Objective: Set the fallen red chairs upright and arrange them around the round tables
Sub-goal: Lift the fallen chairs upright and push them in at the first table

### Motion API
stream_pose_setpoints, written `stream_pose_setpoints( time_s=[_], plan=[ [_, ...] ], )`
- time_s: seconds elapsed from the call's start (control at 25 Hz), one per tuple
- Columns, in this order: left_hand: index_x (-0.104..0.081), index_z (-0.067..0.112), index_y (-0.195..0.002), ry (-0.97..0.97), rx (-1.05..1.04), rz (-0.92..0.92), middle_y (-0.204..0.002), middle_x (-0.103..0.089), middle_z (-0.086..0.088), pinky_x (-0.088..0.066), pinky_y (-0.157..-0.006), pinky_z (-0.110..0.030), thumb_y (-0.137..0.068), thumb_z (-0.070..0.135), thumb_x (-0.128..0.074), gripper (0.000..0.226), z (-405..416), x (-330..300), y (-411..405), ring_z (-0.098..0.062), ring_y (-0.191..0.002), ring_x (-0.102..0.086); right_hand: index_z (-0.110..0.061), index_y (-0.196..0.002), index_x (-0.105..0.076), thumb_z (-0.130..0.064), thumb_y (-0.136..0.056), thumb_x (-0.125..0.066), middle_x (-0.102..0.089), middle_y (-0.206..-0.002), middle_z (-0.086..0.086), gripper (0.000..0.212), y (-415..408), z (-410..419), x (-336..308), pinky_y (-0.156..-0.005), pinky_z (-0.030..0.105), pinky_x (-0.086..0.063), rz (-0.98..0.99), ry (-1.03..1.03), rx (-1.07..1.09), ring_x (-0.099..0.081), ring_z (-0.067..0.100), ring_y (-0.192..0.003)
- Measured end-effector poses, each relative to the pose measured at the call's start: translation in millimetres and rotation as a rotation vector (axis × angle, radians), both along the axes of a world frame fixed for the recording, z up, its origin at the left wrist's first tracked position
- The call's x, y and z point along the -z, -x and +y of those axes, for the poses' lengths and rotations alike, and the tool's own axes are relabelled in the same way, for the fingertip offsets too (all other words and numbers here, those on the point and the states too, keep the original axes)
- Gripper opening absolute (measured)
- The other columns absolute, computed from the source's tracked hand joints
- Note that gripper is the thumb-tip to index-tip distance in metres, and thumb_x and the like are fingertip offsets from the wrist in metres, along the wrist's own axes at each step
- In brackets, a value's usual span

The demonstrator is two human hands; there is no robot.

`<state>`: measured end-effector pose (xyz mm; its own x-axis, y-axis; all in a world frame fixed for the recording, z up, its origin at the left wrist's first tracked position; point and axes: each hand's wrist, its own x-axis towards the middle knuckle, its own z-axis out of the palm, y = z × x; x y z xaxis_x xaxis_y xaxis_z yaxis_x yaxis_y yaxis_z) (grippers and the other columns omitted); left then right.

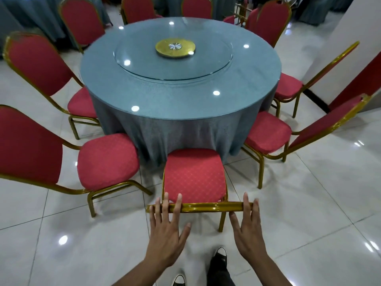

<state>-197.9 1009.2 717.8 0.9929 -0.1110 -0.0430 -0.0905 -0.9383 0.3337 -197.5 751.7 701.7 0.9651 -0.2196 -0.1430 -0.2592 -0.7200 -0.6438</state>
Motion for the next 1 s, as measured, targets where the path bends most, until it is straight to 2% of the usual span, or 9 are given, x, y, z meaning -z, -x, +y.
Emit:
stream_pose_setpoints(
  time_s=[0.2, 0.4, 0.6, 0.8, 1.0],
  plan=[
    [0.008, 0.036, -0.159, -0.028, -0.039, 0.024, -0.168, 0.004, -0.006, -0.003, -0.123, -0.054, -0.097, 0.069, -0.021, 0.075, -34.4, -1.7, -65.2, -0.028, -0.154, 0.012, -0.053, -0.152, 0.014, -0.062, -0.097, -0.032, 0.016, -0.166, 0.003, 0.072, -83.3, -40.5, -0.7, -0.120, 0.053, -0.025, 0.013, -0.030, -0.109, 0.006, 0.025, -0.155],
    [0.014, 0.038, -0.157, -0.051, -0.126, 0.039, -0.167, 0.015, -0.004, -0.004, -0.124, -0.055, -0.094, 0.070, -0.023, 0.080, -61.1, -1.6, -123.8, -0.028, -0.153, 0.018, -0.052, -0.152, 0.018, -0.071, -0.091, -0.025, 0.021, -0.166, 0.006, 0.076, -158.0, -67.4, -3.9, -0.119, 0.053, -0.024, 0.059, -0.035, -0.194, 0.004, 0.031, -0.155],
    [0.018, 0.040, -0.155, -0.074, -0.173, 0.061, -0.165, 0.024, -0.004, -0.003, -0.123, -0.056, -0.093, 0.073, -0.023, 0.082, -74.6, -1.6, -176.3, -0.029, -0.152, 0.021, -0.055, -0.149, 0.022, -0.075, -0.091, -0.029, 0.025, -0.165, 0.006, 0.079, -219.2, -82.1, -7.9, -0.121, 0.054, -0.014, 0.099, -0.030, -0.261, 0.009, 0.031, -0.154],
    [0.016, 0.043, -0.155, 0.001, -0.327, 0.083, -0.167, 0.013, -0.012, 0.002, -0.123, -0.055, -0.082, 0.079, -0.025, 0.090, -76.9, -2.5, -224.9, -0.032, -0.152, 0.018, -0.058, -0.147, 0.023, -0.080, -0.089, -0.025, 0.024, -0.165, 0.008, 0.078, -260.4, -77.4, -9.9, -0.123, 0.054, -0.013, 0.129, -0.032, -0.302, 0.007, 0.031, -0.154],
    [0.019, 0.042, -0.154, -0.001, -0.362, 0.114, -0.165, 0.017, -0.015, 0.005, -0.122, -0.055, -0.078, 0.082, -0.024, 0.096, -70.7, -4.5, -258.3, -0.034, -0.152, 0.020, -0.059, -0.146, 0.022, -0.082, -0.087, -0.026, 0.025, -0.165, 0.006, 0.080, -303.0, -69.7, -10.6, -0.123, 0.052, -0.011, 0.148, -0.064, -0.337, 0.009, 0.029, -0.155]
  ],
)
